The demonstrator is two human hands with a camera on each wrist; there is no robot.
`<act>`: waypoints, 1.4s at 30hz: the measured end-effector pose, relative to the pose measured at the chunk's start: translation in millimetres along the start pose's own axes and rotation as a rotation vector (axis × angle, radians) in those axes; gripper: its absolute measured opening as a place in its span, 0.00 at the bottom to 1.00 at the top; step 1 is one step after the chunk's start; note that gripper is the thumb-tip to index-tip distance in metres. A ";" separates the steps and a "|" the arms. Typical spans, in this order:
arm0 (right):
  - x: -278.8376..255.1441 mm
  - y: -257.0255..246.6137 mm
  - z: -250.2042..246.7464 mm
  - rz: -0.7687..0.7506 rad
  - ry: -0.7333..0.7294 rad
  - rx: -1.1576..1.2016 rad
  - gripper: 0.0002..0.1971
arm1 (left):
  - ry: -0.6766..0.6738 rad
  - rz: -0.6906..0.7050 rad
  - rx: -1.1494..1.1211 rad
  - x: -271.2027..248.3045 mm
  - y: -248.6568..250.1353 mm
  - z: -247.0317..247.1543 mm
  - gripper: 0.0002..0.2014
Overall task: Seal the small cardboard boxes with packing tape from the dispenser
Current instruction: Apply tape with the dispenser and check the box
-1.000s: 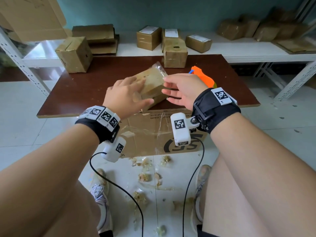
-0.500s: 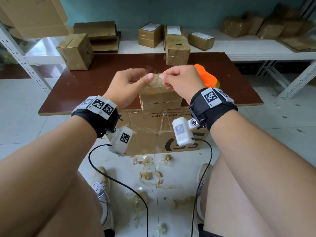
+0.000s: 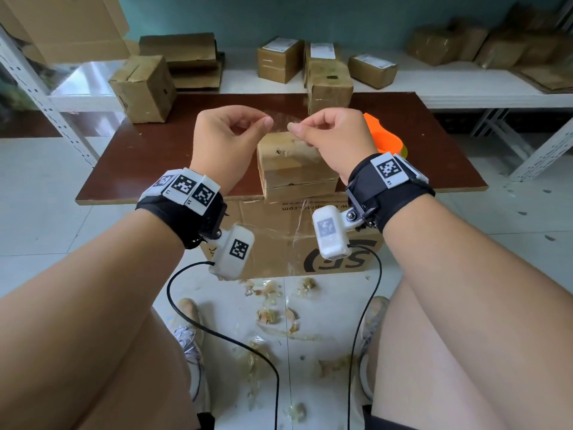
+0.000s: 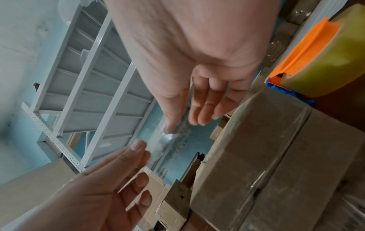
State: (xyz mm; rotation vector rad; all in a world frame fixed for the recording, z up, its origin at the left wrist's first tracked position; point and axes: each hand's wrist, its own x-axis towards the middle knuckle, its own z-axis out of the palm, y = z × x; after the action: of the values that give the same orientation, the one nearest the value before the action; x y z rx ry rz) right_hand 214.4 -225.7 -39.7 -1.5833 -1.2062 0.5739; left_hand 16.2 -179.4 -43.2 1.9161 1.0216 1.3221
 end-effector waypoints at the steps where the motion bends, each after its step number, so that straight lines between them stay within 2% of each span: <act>1: 0.4 0.6 0.2 0.009 0.005 -0.006 0.10 | 0.013 -0.017 0.010 0.8 -2.2 -0.3 0.07; 5: 2.8 3.8 4.1 0.013 -0.022 0.005 0.11 | 0.020 -0.104 0.036 3.7 -6.3 2.0 0.07; 8: 3.6 6.0 7.2 0.037 -0.021 -0.009 0.10 | -0.003 -0.239 0.046 5.0 -9.1 4.8 0.08; 11: 5.4 6.7 9.7 0.093 -0.001 -0.036 0.18 | -0.011 -0.366 0.044 7.1 -17.2 8.8 0.08; 13: 6.3 6.1 10.0 0.112 0.012 -0.080 0.17 | -0.005 -0.434 0.028 8.0 -19.5 13.2 0.08; 16: 7.6 6.9 8.9 0.124 0.032 -0.151 0.13 | 0.000 -0.538 0.047 12.3 -23.9 19.7 0.23; 17: 7.8 7.2 9.2 0.127 0.038 -0.167 0.13 | 0.008 -0.560 0.059 13.8 -24.9 21.3 0.25; 29: 9.9 11.1 17.9 0.159 0.086 -0.314 0.15 | 0.064 -0.618 0.133 25.3 -35.1 30.0 0.29; 42: 7.3 6.2 23.7 0.138 0.096 -0.450 0.12 | 0.061 -0.564 0.199 27.8 -35.0 35.9 0.28</act>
State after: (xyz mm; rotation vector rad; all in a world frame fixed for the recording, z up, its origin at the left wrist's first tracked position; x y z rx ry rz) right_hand 200.2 -208.8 -52.7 -2.0602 -1.2146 0.3188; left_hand 46.9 -138.8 -69.8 1.5513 1.6266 0.9809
